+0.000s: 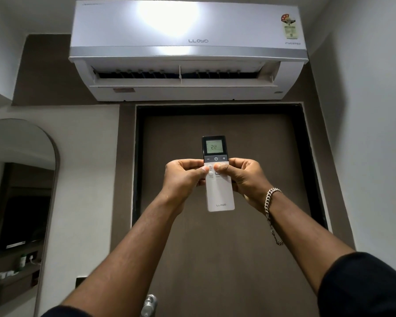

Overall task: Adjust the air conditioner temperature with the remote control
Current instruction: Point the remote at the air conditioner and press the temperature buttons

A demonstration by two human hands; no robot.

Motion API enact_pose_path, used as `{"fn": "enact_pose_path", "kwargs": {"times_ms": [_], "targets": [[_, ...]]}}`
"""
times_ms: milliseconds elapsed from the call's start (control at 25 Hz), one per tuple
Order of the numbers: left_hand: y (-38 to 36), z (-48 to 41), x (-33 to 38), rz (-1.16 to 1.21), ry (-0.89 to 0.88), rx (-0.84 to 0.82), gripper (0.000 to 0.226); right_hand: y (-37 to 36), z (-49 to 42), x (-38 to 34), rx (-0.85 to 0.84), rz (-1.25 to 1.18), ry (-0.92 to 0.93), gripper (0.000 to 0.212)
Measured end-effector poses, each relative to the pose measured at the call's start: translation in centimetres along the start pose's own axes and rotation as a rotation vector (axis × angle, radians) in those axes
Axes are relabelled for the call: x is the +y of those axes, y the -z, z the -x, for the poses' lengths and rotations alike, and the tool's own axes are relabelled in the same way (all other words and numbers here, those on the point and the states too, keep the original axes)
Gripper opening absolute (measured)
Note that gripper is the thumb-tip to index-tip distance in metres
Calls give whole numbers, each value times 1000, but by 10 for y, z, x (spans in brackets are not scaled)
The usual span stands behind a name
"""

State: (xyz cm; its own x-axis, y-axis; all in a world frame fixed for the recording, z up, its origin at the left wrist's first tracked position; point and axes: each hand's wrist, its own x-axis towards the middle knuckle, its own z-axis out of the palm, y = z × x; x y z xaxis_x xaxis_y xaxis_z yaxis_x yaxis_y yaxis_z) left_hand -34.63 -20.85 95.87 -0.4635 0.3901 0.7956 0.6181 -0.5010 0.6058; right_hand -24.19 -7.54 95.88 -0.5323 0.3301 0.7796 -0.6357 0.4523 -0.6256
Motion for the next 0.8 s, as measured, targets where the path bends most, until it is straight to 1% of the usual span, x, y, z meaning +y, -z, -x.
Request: {"fn": "enact_pose_path", "kwargs": {"times_ms": [80,240,320,400,520,640,720,800], "targets": [[-1,0,0,-3,3,4,22,2,1,-1,-5,0,-1,16],[-1,-1,-1,1,-8,-21,16,2,2,-2,-6,0,-3,12],[-2,-1,-2,-1,-10,-25,14,3,2,-2,-4,10,-1,14],[-4,-2,-2,0,-12,-26,14,5,2,-2,6,19,-2,21],[-6,-2,0,4,-16,-30,13,8,2,-2,19,29,-12,36],[-8,-2,1,-7,-8,-31,15,9,1,-3,15,46,-14,42],[-8,-2,2,-9,-13,-30,15,9,0,-4,9,37,-14,35],[-7,-2,3,-4,-15,-32,14,9,0,-4,-5,32,-10,21]]}}
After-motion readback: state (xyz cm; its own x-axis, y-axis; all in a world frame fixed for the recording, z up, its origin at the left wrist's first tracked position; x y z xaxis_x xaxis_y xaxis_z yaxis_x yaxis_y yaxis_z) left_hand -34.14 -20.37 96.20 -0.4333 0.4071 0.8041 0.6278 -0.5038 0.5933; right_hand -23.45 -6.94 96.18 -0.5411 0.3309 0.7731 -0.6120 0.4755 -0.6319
